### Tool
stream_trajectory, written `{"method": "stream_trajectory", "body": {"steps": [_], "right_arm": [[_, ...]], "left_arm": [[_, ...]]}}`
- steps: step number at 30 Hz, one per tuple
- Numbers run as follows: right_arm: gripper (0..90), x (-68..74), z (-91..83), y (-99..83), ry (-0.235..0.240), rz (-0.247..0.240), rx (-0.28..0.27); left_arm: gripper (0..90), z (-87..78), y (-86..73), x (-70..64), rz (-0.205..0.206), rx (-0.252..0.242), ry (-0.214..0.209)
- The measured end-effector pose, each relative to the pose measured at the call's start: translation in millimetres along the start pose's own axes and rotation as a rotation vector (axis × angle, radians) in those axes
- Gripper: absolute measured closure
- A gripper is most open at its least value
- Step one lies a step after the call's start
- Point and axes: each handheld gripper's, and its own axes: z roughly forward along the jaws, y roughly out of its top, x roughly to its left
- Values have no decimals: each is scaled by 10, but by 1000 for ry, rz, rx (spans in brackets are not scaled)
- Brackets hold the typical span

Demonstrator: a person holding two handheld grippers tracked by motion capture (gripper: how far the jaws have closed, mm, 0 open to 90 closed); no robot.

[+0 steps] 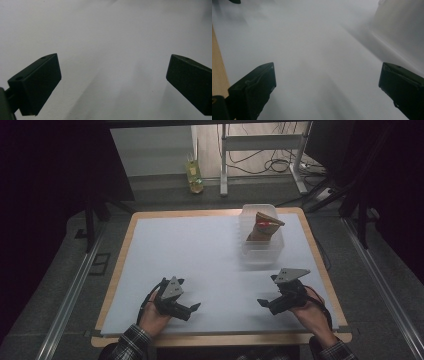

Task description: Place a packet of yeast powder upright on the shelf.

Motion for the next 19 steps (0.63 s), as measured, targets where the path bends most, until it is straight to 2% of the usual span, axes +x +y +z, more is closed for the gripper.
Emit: {"method": "stream_trajectory", "body": {"steps": [13, 19], "right_arm": [[13, 38, 169, -106, 30, -2, 55], [13, 32, 176, -113, 31, -5, 63]], "left_arm": [[0, 21, -7, 0, -1, 17, -9], [0, 24, -1, 4, -1, 15, -9]]}}
